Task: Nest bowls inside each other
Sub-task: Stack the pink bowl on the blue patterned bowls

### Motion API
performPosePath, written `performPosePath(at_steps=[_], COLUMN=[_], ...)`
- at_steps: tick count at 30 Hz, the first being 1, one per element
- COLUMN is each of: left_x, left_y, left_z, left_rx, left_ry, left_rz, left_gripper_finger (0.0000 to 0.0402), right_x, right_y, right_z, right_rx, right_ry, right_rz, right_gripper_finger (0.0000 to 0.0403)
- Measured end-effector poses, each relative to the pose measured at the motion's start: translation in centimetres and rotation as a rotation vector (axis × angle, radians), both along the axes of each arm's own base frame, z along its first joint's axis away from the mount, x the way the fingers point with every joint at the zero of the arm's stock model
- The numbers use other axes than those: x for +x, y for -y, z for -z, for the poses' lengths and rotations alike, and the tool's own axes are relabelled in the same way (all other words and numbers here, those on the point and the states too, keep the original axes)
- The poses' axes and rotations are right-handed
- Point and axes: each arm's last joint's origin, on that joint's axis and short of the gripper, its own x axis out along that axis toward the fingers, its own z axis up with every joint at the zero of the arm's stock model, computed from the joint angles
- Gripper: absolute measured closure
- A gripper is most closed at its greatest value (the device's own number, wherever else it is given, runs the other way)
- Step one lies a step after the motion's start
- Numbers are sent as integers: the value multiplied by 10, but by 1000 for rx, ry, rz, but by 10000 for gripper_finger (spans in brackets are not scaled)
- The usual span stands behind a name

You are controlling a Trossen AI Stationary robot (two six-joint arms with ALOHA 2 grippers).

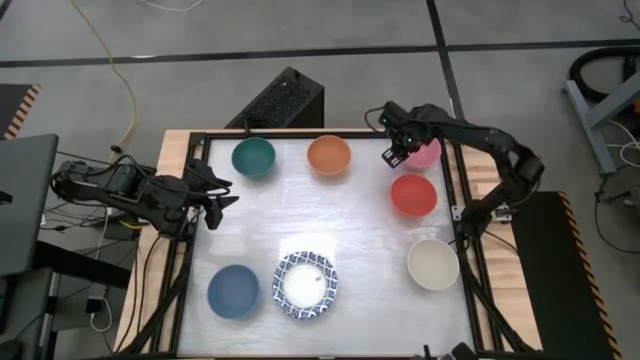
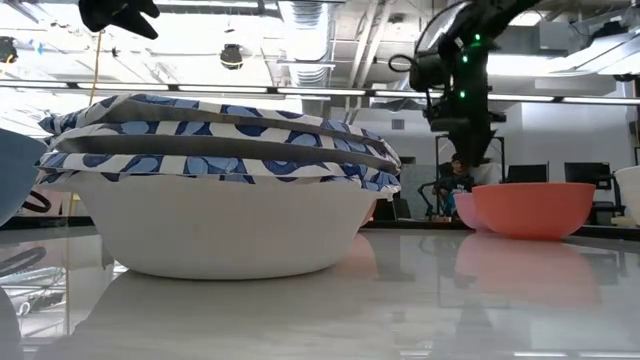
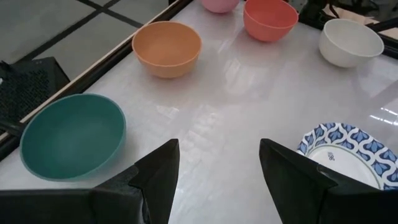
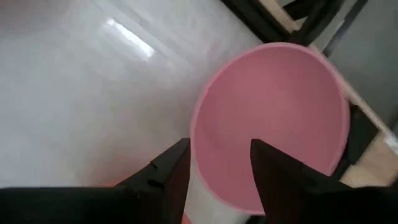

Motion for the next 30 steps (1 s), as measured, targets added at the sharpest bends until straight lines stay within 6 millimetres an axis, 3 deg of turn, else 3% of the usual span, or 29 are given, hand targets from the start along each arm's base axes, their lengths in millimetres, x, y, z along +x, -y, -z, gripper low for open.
performPosePath(at_steps=[9, 24, 27, 30], left_x=[0, 0, 0, 0], left_y=[0, 0, 0, 0], left_z=[0, 0, 0, 0], left_rx=[-10, -14, -17, -16], left_ry=[4, 10, 11, 11], left_rz=[-7, -23, -25, -26], left_gripper_finger=[189, 189, 189, 189], right_x=[1, 11, 12, 14], right_y=[11, 24, 25, 25], right_z=[18, 72, 77, 81], right_rx=[9, 120, 128, 133], right_ry=[77, -63, -80, -88], right_rz=[16, 22, 33, 39], right_gripper_finger=[213, 216, 239, 290])
